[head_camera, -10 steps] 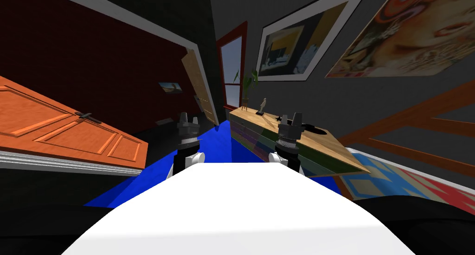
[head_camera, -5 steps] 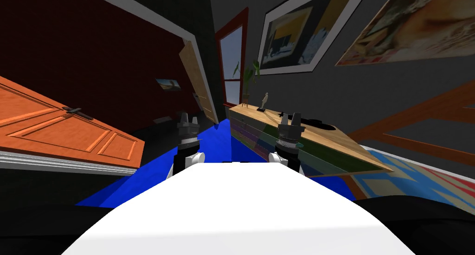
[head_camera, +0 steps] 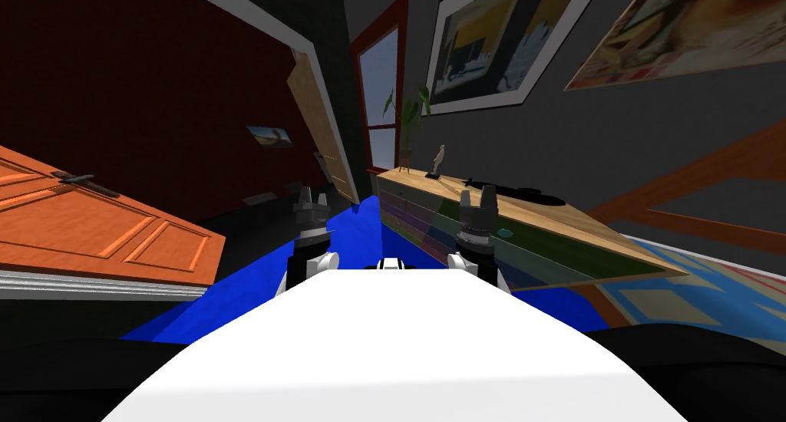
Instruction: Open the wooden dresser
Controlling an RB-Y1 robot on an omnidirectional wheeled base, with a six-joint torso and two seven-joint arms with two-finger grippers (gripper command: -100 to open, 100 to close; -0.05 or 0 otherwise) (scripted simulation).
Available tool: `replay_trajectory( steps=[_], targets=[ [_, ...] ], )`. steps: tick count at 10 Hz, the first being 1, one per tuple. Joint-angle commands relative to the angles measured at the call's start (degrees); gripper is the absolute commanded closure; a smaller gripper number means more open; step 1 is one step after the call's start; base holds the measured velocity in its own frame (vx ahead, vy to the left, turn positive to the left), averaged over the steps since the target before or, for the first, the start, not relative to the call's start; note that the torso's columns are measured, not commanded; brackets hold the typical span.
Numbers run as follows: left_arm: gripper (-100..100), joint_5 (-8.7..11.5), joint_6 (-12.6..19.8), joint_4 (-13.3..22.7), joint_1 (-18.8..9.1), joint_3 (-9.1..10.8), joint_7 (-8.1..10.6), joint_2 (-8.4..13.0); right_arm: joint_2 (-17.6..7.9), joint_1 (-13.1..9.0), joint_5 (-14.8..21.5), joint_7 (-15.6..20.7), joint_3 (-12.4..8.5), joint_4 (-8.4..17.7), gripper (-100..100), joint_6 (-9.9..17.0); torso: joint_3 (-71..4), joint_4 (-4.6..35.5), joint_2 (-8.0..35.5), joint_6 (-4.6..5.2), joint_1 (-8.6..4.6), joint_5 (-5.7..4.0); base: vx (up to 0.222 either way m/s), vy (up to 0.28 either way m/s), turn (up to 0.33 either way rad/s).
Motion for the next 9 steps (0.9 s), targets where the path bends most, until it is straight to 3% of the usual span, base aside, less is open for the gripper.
replay_trajectory(
  steps=[1,3,9],
  targets=[
    [0,0.0,0.0,0.0,0.0,0.0,0.0,0.0,-4.0,-0.5,2.5,3.6,-0.6,1.1,-100,-0.4,-0.1,0.0,0.0,0.0,0.02,0.0,0.106,0.105,-0.15],
    [0,0.0,0.0,0.0,0.0,-0.01,0.0,0.0,-6.2,-1.0,5.3,6.9,-1.2,2.3,-100,-0.7,0.0,0.1,0.1,-0.01,0.05,0.01,0.14,0.121,-0.177],
    [0,0.0,0.0,0.0,0.0,0.0,0.0,0.0,-8.7,-1.9,10.6,14.8,-2.4,4.6,-100,-1.5,0.1,0.1,0.2,0.01,-0.14,-0.05,0.104,0.088,-0.132]
  ],
)
